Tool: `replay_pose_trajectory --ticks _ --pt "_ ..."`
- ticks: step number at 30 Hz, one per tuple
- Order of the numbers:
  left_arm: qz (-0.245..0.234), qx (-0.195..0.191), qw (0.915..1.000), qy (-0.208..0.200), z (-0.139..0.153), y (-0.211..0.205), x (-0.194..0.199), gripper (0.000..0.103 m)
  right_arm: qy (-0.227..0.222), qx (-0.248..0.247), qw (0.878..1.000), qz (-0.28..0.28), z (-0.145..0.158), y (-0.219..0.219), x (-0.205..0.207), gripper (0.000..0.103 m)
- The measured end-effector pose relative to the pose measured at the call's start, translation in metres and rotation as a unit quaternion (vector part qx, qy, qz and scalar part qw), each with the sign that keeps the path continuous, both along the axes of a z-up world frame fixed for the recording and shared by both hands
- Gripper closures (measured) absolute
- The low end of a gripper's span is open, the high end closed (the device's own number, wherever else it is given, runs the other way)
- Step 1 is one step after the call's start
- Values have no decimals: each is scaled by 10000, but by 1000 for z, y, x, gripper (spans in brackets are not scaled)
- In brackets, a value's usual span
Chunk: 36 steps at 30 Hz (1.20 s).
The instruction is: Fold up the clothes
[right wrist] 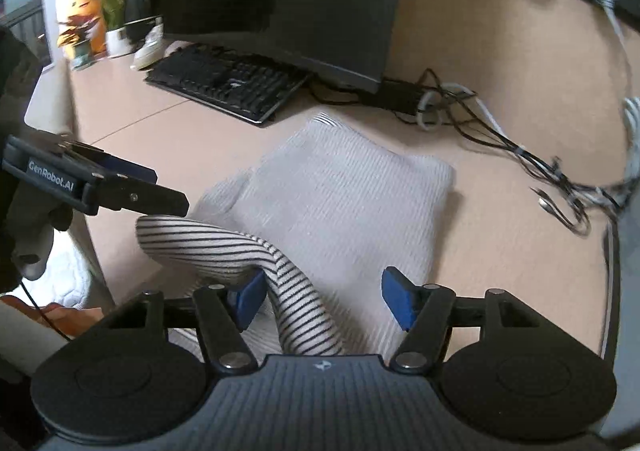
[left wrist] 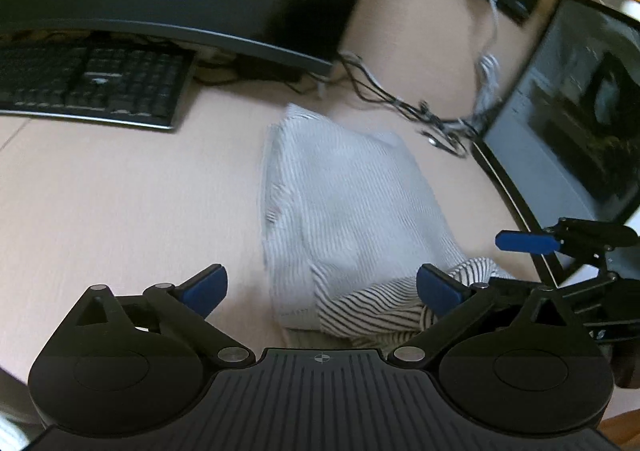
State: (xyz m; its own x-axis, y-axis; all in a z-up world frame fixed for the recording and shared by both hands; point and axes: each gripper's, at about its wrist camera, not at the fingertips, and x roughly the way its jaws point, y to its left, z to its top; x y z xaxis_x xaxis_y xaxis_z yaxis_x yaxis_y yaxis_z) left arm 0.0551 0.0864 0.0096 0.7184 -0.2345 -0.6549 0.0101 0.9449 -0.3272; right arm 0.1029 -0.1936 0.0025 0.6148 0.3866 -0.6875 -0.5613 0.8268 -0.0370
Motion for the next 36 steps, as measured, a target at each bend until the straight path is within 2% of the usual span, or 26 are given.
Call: replay_pose_trajectory --ticks 5,11,12,15,21,23,26,32,35,36 --pt "242 -30 9997 12 -1 7 0 0 190 -156 9987 457 -4 9 8 32" --pt "230 91 9995 208 -9 1 5 0 863 -154 9917 946 -37 15 -14 32" --pt "212 157 9994 222 -10 0 4 0 896 -203 9907 1000 -42 17 -21 28" --pt "142 410 9988 231 -11 1 2 0 608 -366 9902 1200 -47 17 -44 24" --pt "88 886 9957 238 -8 16 2 0 60 -184 9950 978 -28 2 -64 24" --pt "10 1044 9944 189 -6 18 3 0 -164 -256 9946 990 -26 6 -69 23" --pt "-144 1226 9922 151 -3 17 7 0 -337 -586 9893 1290 -38 26 -76 23" --pt "-408 1346 9899 196 -2 11 9 0 -834 -1131 9695 2009 -63 73 -95 13" --pt "-499 1346 9895 192 -1 8 7 0 -952 -1294 9655 2049 -71 90 -99 11" --pt "-526 1345 9894 179 0 8 6 0 -761 -1058 9737 1870 -69 84 -93 14"
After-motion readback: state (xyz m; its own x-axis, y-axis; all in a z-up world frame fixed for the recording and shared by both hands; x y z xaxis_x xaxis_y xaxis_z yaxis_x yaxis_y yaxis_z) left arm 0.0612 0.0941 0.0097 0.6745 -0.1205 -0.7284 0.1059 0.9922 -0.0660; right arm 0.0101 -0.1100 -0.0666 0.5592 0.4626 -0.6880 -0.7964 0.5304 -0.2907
